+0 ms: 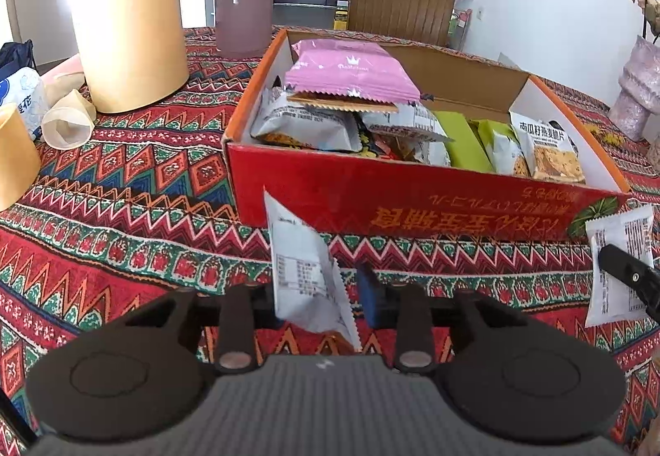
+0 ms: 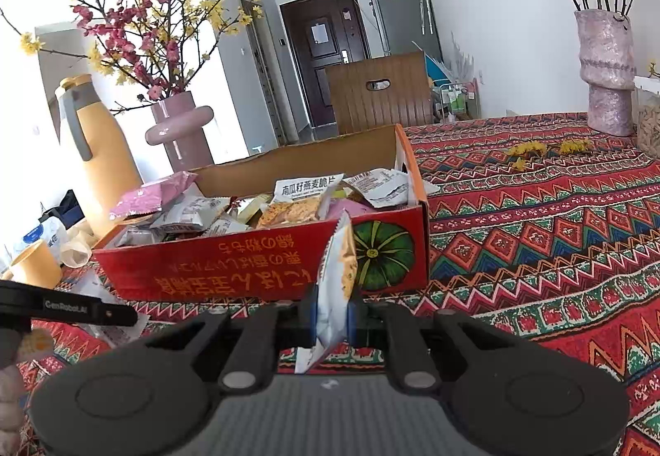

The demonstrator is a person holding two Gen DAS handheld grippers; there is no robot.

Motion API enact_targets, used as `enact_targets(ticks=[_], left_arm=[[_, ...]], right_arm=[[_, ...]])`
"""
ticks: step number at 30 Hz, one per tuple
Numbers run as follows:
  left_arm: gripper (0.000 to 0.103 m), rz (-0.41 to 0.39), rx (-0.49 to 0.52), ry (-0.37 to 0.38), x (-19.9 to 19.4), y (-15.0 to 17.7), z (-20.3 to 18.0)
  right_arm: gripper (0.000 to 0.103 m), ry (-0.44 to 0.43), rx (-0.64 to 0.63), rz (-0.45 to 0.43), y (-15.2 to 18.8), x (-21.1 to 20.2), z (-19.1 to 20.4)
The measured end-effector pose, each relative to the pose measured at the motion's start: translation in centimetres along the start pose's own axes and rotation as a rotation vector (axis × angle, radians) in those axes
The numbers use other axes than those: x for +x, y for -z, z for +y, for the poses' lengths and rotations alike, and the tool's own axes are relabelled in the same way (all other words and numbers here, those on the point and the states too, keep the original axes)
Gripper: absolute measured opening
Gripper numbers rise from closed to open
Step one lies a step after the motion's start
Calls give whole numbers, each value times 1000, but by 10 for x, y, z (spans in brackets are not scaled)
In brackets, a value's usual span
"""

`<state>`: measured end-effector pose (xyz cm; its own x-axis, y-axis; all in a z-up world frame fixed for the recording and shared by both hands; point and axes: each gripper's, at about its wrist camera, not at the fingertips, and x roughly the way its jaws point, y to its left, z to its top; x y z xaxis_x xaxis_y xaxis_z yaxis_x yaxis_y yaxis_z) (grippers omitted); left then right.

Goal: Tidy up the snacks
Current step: 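Carry both white packets into the red box and open both grippers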

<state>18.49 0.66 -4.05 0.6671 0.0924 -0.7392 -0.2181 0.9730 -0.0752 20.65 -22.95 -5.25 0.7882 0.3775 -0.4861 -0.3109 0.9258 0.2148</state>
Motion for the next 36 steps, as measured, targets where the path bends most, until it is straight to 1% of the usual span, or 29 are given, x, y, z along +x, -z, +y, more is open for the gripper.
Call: enact_targets(ticks=[1,3,10,15,18,23,28,31,36], left_arm=[[17,1,1,4,0,0,0],[15,-6,4,10,-2,1,1],[14,-69,26,41,-24,-1,1],[14,-146,60,70,-50,-11,-5],[14,-196,84,84,-62,-21,-13],[14,-278,112,99,-72,-47,-31],[14,-316,85,102,-64,-78,-47],[14,-343,74,83,-52,-93,-54],[14,-402,44,48,-31,-102,-56]], right_arm=[[13,-1,0,-1,0,0,0],[13,-2,0,-1,0,0,0],[13,-10,-2,-8,0,-2,0],[13,-27,-9,-23,-6,-9,4],[13,-41,-29,-41,-17,-18,10],[13,-37,-90,-106,-51,-24,27],[13,-25,-106,-130,-83,-5,37],[13,-27,-95,-140,-96,14,40],[13,-31,-46,-155,-105,48,39]])
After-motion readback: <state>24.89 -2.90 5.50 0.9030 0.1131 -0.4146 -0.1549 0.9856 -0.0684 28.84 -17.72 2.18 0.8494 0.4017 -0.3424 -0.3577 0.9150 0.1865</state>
